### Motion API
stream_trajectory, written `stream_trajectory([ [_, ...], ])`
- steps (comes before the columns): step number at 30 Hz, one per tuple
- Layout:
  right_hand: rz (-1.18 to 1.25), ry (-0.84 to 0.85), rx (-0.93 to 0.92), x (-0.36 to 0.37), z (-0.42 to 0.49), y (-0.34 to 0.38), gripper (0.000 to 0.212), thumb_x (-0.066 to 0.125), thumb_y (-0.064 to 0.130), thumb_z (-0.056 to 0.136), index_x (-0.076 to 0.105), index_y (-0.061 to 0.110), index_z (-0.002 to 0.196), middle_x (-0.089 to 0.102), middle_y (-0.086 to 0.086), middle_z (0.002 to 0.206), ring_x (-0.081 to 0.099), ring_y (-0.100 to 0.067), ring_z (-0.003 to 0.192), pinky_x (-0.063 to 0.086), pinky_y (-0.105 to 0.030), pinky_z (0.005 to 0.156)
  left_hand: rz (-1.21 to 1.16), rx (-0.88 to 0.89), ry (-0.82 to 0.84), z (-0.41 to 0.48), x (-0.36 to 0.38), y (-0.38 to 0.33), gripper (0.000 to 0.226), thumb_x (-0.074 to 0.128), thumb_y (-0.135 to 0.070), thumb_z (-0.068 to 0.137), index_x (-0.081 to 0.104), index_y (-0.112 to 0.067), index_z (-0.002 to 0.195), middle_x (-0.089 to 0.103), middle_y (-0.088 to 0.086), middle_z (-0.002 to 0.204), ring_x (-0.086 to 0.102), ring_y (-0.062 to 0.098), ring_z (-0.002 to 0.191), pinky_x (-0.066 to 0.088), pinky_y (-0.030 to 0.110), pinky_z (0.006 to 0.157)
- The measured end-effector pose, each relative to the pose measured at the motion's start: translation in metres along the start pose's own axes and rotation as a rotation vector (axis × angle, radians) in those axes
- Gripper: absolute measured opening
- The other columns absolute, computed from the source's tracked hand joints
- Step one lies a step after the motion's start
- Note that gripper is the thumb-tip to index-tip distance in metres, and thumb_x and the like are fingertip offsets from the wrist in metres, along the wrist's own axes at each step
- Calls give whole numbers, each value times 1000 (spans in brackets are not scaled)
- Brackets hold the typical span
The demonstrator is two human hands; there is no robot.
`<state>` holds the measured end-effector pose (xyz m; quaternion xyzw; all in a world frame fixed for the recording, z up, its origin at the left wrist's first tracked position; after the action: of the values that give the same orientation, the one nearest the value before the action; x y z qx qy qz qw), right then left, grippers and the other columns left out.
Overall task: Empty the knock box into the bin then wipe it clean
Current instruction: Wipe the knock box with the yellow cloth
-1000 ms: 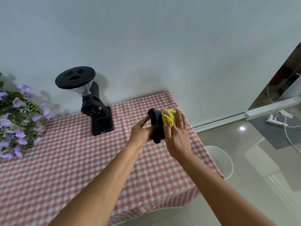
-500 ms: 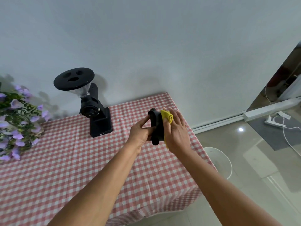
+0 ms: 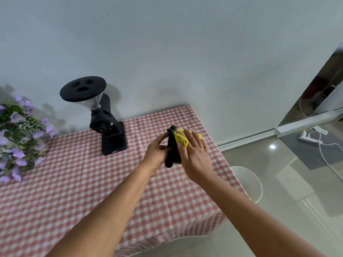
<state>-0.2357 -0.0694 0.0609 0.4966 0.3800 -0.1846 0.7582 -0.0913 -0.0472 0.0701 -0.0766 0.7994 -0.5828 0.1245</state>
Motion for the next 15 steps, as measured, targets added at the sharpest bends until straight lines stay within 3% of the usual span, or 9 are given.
stream_trajectory([
  [3, 25, 30, 0, 8, -6, -6, 56, 2, 62, 99, 11, 49, 153, 9, 19, 163, -8, 0, 149, -5, -33, 123, 88, 26, 11, -1, -5, 6, 54, 60, -1, 96, 55, -34, 139, 75, 13, 102, 74, 28, 93, 61, 49, 85],
  [8, 324, -11, 321, 10, 10, -10, 58, 19, 51, 101, 40, 26, 149, 39, -1, 156, 28, -20, 147, 20, -48, 120, 209, 24, 54, -1, -1, 10, 64, 59, 2, 94, 50, -37, 143, 74, 9, 99, 74, 30, 80, 58, 39, 57],
  [10, 298, -21, 236, 12, 4, -4, 58, 18, 53, 101, 38, 29, 150, 36, 3, 158, 23, -17, 148, 14, -45, 122, 217, 28, 33, 0, -3, 12, 61, 58, 0, 95, 51, -38, 143, 76, 6, 94, 73, 30, 74, 56, 39, 54],
  [13, 293, 3, 8, 19, -9, 5, 55, 13, 55, 101, 26, 41, 152, 20, 17, 163, 6, -2, 151, -1, -38, 123, 225, 36, 12, 2, -9, 14, 57, 56, -4, 98, 53, -43, 139, 78, 1, 90, 75, 33, 81, 58, 45, 60],
  [15, 309, -9, -12, 19, -7, 4, 51, 13, 55, 101, 24, 48, 150, 19, 19, 163, 7, 0, 150, 1, -39, 124, 221, 42, 37, 1, -8, 15, 58, 55, -4, 99, 52, -45, 140, 78, 4, 92, 73, 33, 75, 54, 40, 57],
])
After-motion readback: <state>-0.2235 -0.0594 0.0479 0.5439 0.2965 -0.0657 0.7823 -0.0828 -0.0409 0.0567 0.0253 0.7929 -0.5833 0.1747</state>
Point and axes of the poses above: each hand's wrist, its own z-axis towards the middle knuckle, its own x-axis out of the palm, y = z × x, the point moved 3 cm from there along z, towards the middle knuckle
